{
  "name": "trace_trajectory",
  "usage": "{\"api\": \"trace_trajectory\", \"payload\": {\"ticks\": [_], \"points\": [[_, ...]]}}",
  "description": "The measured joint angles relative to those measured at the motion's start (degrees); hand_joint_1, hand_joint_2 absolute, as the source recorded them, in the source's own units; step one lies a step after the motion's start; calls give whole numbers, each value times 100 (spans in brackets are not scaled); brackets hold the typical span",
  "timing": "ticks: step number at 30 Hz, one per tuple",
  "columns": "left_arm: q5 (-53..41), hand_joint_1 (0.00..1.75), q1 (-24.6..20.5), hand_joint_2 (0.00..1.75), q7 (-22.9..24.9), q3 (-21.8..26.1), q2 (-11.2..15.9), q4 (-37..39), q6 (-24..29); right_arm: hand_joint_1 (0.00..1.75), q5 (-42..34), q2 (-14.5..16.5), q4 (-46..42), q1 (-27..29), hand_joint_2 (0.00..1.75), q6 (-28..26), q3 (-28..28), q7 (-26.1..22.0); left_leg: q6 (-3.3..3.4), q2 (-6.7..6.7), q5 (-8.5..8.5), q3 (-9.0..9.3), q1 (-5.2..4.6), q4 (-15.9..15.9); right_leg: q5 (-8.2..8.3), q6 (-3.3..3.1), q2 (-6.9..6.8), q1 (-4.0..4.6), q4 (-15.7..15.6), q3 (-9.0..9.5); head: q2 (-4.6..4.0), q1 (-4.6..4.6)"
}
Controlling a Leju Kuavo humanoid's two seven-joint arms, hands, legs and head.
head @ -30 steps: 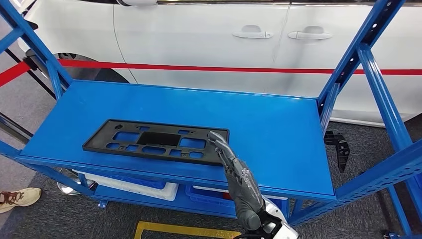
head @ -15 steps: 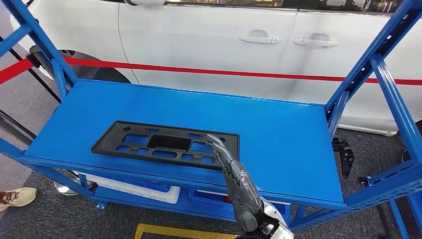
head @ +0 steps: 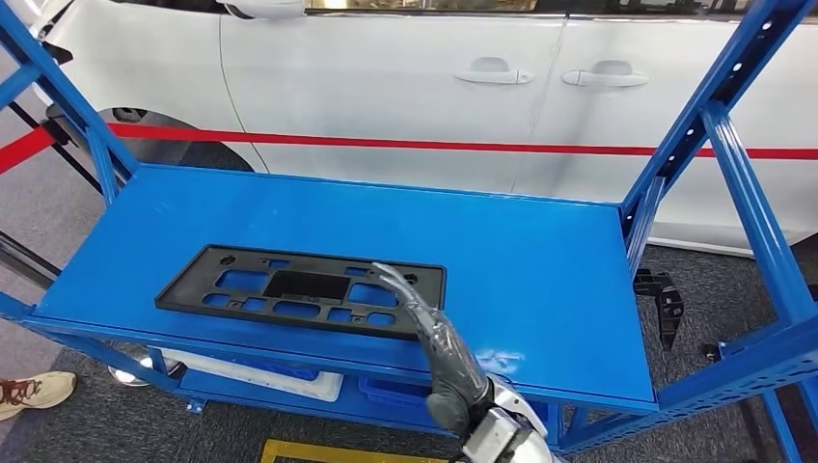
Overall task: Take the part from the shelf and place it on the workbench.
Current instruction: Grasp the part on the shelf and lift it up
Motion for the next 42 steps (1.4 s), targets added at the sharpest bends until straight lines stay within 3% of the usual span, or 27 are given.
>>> {"api": "trace_trajectory", "payload": {"ticks": [1,2,4,6,7,11,13,15,16,17,18,20,22,25,27,30,32,33,36,38,40,42], "points": [[-11,0,9,0,-2,0,-1,0,7,0,72,38,131,-43,175,39,38,73,-10,0,-31,-141,3,231,-7,-5,1,5,1,5,0,0],[-26,0,18,0,-3,-1,-1,0,16,0,143,88,272,-99,175,70,85,124,-13,0,56,-183,3,246,-15,-5,4,6,2,14,0,-1],[-58,0,24,0,-7,-6,-1,0,29,0,258,238,578,-280,175,115,205,171,11,5,503,58,3,-388,-37,7,18,7,2,50,0,-1],[-87,0,9,0,-8,-19,-2,0,34,0,342,438,908,-538,175,148,345,220,67,14,815,374,-22,-1122,-61,44,27,25,8,72,0,0],[-96,0,-1,0,-7,-28,-4,0,38,0,387,549,1079,-673,175,148,421,267,96,16,863,451,-36,-1311,-68,67,27,33,10,71,0,3],[-95,0,-9,0,-1,-44,-23,0,62,0,900,994,1730,-1174,175,-270,754,509,218,11,874,480,-29,-1410,-134,172,15,35,77,43,0,8],[-86,0,-16,0,1,-44,-42,0,100,0,1432,1187,2032,-1412,175,-741,925,666,277,17,893,501,-5,-1448,-399,208,9,33,518,-156,0,15],[-80,0,-21,0,1,-44,-50,0,147,0,2147,1339,2339,-1585,175,-1351,1096,863,301,16,888,498,-14,-1446,-727,223,9,30,1270,-532,0,18],[-79,0,-19,0,1,-44,-54,0,171,0,2532,1407,2497,-1650,175,-1669,1182,982,305,13,884,499,-18,-1441,-790,226,8,29,1546,-681,0,19],[-79,0,-15,0,1,-43,-57,0,190,0,2890,1472,2646,-1709,175,-1954,1264,1109,305,8,878,502,-19,-1435,-741,224,8,29,1625,-739,0,19],[-80,0,-12,0,1,-43,-64,0,208,0,3243,1543,2795,-1779,175,-2225,1342,1256,300,1,870,508,-19,-1427,-580,212,8,29,1466,-683,0,20],[-91,0,-13,0,0,-43,-84,0,234,0,3867,1696,3090,-1947,175,-2689,1485,1559,273,-10,845,518,-23,-1402,-172,165,9,38,740,-365,0,20],[-115,0,-19,0,0,-45,-98,0,241,0,4343,1861,3400,-2110,175,-3013,1618,1833,222,-15,817,498,-45,-1359,11,122,14,58,187,-133,0,16],[-175,0,-27,0,13,-69,-99,0,242,0,4972,2078,3898,-2320,175,-3239,1843,2335,125,-10,804,475,-39,-1351,22,55,32,73,60,-99,0,12],[-215,0,-38,0,25,-96,-94,0,242,0,5289,2174,4145,-2442,175,-3271,2009,2685,62,-5,674,414,-24,-1182,47,-1,28,46,9,-68,0,7],[-271,0,-40,0,37,-129,-90,0,242,0,5545,2261,4477,-2570,175,-3284,2284,3059,-21,0,204,-22,8,-227,51,-39,11,36,-12,-46,0,-3],[-305,0,-30,0,36,-146,-87,0,242,0,5642,2272,4706,-2584,175,-3292,2486,3218,-57,0,143,-237,29,174,43,-44,8,38,-5,-43,0,-3],[-316,0,-27,0,35,-156,-85,0,242,0,5666,2273,4812,-2585,175,-3293,2592,3274,-66,1,269,-201,41,67,36,-40,10,36,-1,-39,0,-3],[-334,0,-34,0,31,-191,-79,0,239,0,5680,2290,5047,-2604,175,-3228,2881,3380,-49,10,790,290,56,-1005,0,9,18,39,20,-13,0,-3],[-354,0,-41,0,32,-214,-80,0,234,0,5656,2303,5165,-2629,175,-3105,3033,3435,15,5,849,440,32,-1335,-9,62,19,58,26,-19,0,2],[-374,0,-36,0,39,-236,-79,0,232,0,5603,2310,5283,-2649,175,-2975,3158,3509,100,-4,848,447,19,-1354,-11,122,15,63,20,-19,0,6],[-387,0,-32,0,53,-251,-78,0,232,0,5546,2313,5401,-2678,175,-2904,3236,3570,184,0,866,466,33,-1386,-117,182,13,54,152,-60,0,8]]}}
